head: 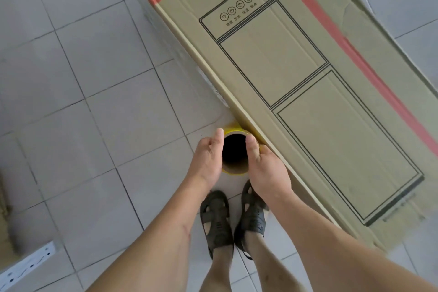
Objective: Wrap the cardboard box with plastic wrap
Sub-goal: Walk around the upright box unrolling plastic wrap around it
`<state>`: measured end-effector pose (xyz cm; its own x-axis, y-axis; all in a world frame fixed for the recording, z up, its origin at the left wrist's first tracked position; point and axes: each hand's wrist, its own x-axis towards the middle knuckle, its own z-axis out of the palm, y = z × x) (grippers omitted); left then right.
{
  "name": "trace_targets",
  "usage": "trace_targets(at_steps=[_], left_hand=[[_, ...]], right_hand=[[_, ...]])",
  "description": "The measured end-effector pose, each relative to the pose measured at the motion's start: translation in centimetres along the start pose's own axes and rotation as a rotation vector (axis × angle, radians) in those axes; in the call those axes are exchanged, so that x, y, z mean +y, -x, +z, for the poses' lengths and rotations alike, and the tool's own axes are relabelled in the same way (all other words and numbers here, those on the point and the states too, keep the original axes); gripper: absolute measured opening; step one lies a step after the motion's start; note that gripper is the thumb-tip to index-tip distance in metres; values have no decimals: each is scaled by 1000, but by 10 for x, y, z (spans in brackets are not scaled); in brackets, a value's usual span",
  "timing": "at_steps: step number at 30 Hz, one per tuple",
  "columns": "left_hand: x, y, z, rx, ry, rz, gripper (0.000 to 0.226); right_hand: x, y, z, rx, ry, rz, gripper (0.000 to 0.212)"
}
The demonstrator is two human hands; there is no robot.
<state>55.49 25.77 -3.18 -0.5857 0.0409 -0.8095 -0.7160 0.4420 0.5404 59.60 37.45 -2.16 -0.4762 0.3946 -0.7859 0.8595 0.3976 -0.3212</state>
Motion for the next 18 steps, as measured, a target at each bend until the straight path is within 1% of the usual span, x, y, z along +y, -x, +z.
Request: trace_targets(at_steps=[2, 3, 4, 5, 7, 9, 10, 12, 13, 15, 16, 18], left_hand=[[0, -7, 1, -23, -38, -2, 81], [-1, -7, 3, -29, -35, 5, 93], [-5, -9, 5, -33, -17, 17, 98], [-7, -8, 8, -46, 3, 27, 96], [-16, -3, 13, -58, 34, 37, 90], [-26, 4, 17, -52, 106, -6, 94], [-33, 7, 19, -61, 142, -44, 93], [-42, 16, 24, -105, 178, -107, 77], [-45, 19, 26, -113, 187, -115, 73], [-46, 23, 33, -73, 199, -84, 79], [-43, 21, 37, -31, 185, -44, 77], [-35, 21, 44, 28, 148, 24, 62]], right_hand=[[4, -5, 4, -70, -262, 57, 79], [5, -5, 5, -104, -333, 65, 78], [8, -4, 5, -111, -355, 57, 78], [10, -3, 6, -97, -336, 39, 81], [15, 2, 4, -43, -221, 1, 86], [17, 9, -4, 0, -82, -17, 81], [18, 12, -8, 1, 12, -31, 77], [23, 15, -15, -18, 168, -60, 69], [23, 16, -15, -3, 201, -66, 68], [28, 15, -17, 22, 183, -46, 72], [32, 14, -16, 23, 133, -39, 76], [38, 12, -12, -11, 4, -33, 88]])
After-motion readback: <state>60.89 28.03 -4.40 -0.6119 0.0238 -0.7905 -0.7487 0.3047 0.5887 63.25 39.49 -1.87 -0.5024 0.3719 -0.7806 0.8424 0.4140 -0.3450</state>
